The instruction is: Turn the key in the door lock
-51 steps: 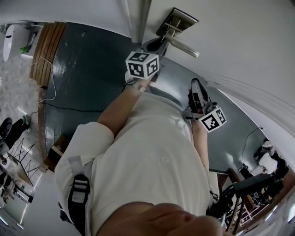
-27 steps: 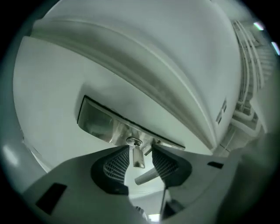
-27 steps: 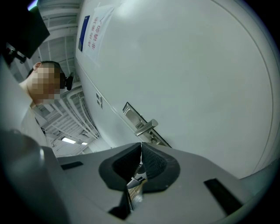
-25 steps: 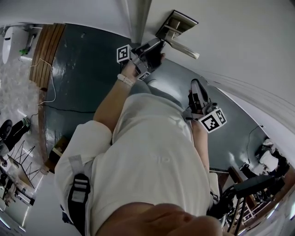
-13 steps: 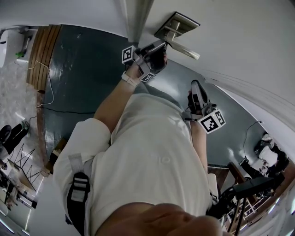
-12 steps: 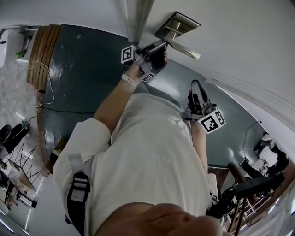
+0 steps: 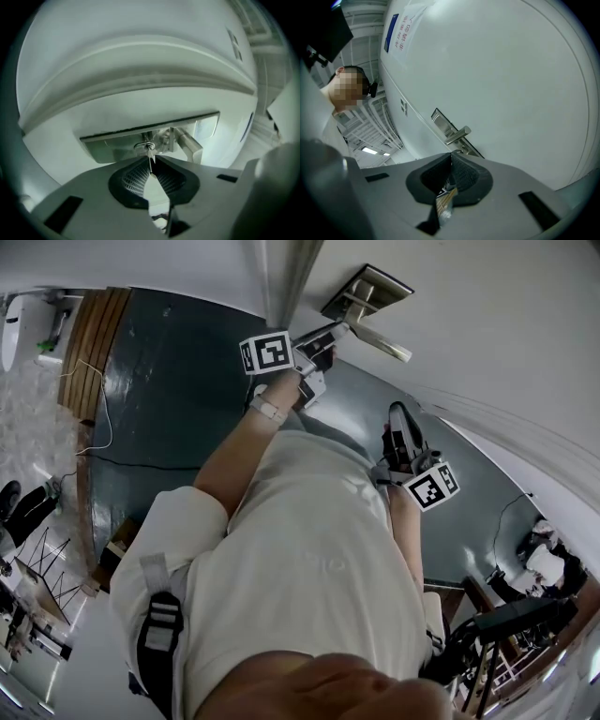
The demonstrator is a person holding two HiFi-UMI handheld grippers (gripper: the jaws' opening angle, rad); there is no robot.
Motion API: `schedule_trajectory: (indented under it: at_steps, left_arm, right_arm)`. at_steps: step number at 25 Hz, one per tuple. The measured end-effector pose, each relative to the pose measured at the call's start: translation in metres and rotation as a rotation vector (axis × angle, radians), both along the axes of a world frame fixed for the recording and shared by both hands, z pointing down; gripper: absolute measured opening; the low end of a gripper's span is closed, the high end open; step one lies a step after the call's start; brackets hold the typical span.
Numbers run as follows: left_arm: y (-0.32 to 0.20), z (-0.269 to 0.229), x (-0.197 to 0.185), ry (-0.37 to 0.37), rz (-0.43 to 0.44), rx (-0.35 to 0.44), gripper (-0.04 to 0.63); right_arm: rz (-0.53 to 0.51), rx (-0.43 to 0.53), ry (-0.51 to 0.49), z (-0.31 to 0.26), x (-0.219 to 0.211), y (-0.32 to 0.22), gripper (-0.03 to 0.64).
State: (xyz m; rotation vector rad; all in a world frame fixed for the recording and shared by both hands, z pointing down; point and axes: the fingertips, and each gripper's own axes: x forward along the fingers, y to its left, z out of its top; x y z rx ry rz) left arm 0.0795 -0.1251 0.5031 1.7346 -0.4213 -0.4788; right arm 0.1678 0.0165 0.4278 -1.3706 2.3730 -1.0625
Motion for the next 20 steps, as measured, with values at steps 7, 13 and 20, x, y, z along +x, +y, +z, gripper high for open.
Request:
schedule_trajectory:
  at_steps: [7,13,20]
  left_arm:
    - [-0.004,0.005,-0.013,-0.548,-0.082,0.210,0.046]
    - [-0.001,0.004,-0.009,-0.975,-0.098,0.392,0.046]
    - [-0.004,0.007,-0.012,-1.357,-0.125,0.655,0.038]
  right_arm:
    - [0.009,0.005,-0.019,-0.002,0.003,0.005,0.021]
    - [0.010,0.009,-0.036,-0.003,0.009,0.007,0.021]
    - [0.003,0.015,-0.041,-0.003,0.008,0.009,0.021]
